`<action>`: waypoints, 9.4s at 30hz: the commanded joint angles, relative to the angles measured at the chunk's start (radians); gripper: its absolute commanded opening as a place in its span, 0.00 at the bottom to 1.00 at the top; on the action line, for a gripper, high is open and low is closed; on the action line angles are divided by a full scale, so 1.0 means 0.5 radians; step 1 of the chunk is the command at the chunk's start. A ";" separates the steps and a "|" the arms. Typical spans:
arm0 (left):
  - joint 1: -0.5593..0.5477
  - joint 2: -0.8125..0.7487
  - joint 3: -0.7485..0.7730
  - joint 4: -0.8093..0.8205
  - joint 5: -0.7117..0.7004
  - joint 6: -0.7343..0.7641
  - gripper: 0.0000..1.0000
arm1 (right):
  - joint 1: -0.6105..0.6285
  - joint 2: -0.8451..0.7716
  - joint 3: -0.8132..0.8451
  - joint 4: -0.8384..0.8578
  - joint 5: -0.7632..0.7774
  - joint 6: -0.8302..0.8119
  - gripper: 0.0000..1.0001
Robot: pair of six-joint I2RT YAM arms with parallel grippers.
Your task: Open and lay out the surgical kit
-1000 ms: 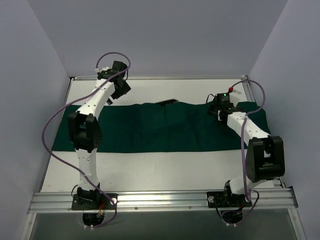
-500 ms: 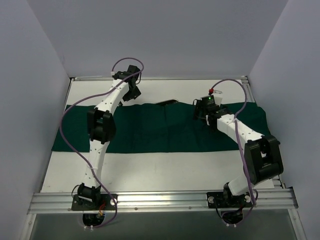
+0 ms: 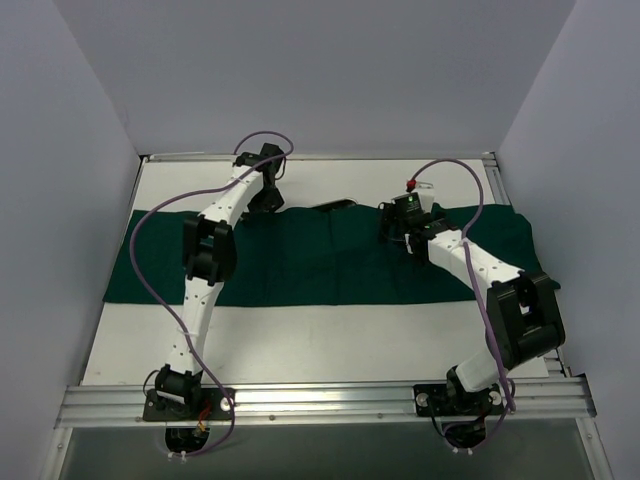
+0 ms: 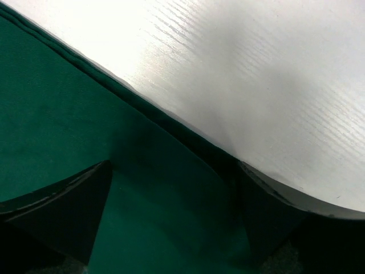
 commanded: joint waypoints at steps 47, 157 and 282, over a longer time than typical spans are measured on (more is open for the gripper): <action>0.002 -0.479 -0.266 0.051 -0.009 0.345 0.20 | -0.076 1.282 1.591 -0.748 0.441 0.837 0.98; 0.024 -0.921 -0.760 0.217 -0.303 0.437 0.15 | -0.174 0.847 1.309 -0.677 0.293 0.708 0.00; 0.223 -0.442 -0.716 0.643 0.209 0.134 0.44 | -0.149 0.555 0.836 -0.045 -0.001 0.303 0.00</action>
